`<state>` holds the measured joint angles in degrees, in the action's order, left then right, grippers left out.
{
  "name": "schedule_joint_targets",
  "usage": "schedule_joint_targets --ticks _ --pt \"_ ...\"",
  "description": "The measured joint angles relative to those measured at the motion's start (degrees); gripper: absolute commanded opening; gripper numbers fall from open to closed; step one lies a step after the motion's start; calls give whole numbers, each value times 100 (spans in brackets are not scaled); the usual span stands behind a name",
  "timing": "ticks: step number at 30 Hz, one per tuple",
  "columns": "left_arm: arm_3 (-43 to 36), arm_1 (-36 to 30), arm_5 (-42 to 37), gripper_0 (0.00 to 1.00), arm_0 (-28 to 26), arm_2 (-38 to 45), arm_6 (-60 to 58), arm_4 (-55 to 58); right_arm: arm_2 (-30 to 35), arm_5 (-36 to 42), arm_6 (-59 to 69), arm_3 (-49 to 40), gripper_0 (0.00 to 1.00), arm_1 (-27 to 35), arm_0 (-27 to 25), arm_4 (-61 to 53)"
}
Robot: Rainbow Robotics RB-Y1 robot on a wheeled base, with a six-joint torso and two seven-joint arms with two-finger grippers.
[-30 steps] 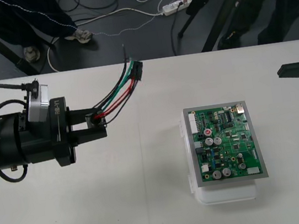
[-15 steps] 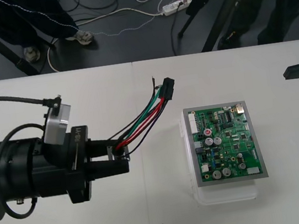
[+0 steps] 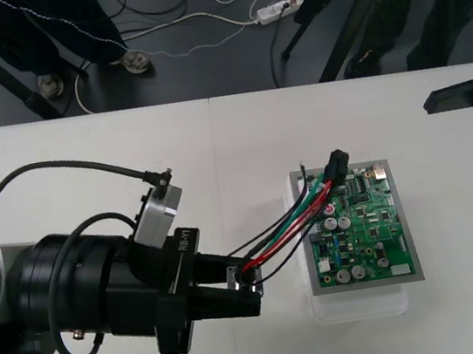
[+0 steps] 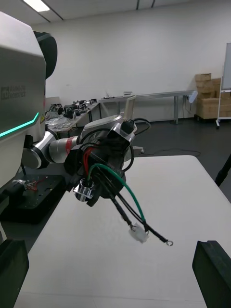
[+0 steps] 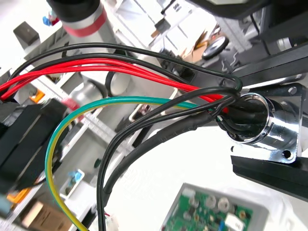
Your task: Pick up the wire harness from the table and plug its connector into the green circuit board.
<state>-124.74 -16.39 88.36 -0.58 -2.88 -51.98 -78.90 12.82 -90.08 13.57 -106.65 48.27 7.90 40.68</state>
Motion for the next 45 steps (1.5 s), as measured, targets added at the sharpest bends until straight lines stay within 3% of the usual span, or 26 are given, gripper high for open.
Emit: schedule_joint_targets --ticks 10,19,31,45 --pt "-1 0 1 0 44 -484 -1117 -53 -669 0 44 182 100 0 692 -427" --pt "-2 0 1 0 78 -866 -1161 -198 -1251 0 42 501 100 0 1104 -580" --pt "-2 0 -5 0 88 -1423 -1163 -199 -1252 0 37 712 100 -46 1136 -585" --pt "-2 0 -21 0 88 -1451 -1166 -181 -1253 0 24 604 100 -35 786 -751"
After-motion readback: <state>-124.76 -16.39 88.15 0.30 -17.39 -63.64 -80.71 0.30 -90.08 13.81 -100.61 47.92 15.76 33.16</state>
